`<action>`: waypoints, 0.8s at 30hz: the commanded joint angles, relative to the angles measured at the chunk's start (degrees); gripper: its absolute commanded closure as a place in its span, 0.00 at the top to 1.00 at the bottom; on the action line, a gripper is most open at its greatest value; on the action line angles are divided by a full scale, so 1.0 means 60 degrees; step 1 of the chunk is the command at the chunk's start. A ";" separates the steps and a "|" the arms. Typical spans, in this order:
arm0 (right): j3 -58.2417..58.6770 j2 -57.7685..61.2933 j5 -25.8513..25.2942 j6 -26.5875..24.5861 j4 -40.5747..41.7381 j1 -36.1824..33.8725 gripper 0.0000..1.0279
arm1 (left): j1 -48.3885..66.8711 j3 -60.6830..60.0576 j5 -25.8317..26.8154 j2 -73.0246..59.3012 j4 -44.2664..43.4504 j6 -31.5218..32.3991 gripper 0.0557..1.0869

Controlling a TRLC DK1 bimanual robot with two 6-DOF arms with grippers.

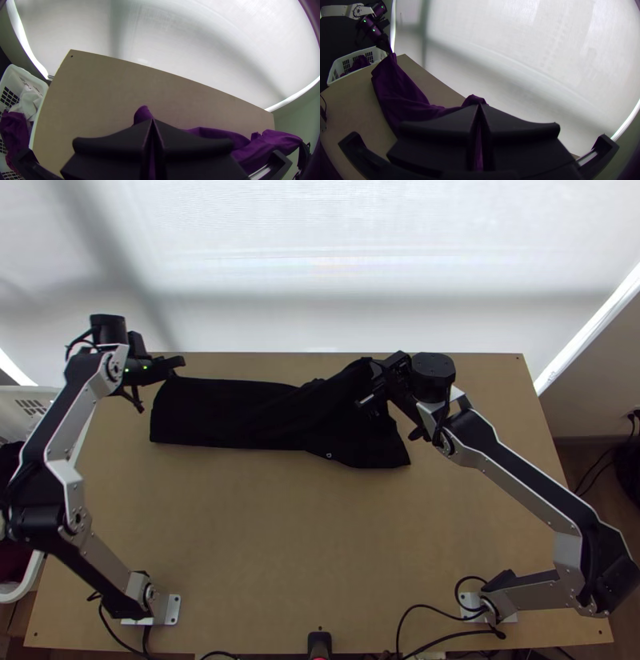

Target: Fold the t-shirt

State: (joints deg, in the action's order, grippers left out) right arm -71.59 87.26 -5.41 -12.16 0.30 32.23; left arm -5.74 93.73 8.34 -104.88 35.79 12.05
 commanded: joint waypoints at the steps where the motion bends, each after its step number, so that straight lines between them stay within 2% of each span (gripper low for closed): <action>1: 0.0199 0.0119 -0.0138 0.0167 0.0317 0.0063 0.03 | 0.0165 0.0652 -0.0042 -0.1211 -0.0120 0.0188 0.04; 12: 0.0228 0.0412 -0.0241 0.0284 0.0478 0.0049 0.03 | 0.0341 0.2176 -0.0027 -0.2896 -0.0780 0.0672 0.05; 13: 0.0228 0.0412 -0.0241 0.0284 0.0478 0.0049 0.03 | 0.0341 0.2234 -0.0027 -0.2793 -0.0780 0.0701 0.11; 18: 0.0287 0.0441 -0.0241 0.0343 0.0478 0.0122 0.03 | 0.0165 0.2425 0.0397 -0.2163 -0.0809 0.1082 0.90; 19: 0.0287 0.0441 -0.0226 0.0343 0.0478 0.0151 0.03 | 0.0107 0.2439 0.0529 -0.2090 -0.0853 0.1126 0.96; 24: 0.0287 0.0456 -0.0241 0.0401 0.0478 0.0298 0.03 | -0.0186 0.2425 0.0690 -0.1856 -0.0809 0.1170 0.96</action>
State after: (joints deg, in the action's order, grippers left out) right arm -71.18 89.23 -6.26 -10.72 2.00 33.32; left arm -5.39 106.85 11.46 -118.32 31.09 17.47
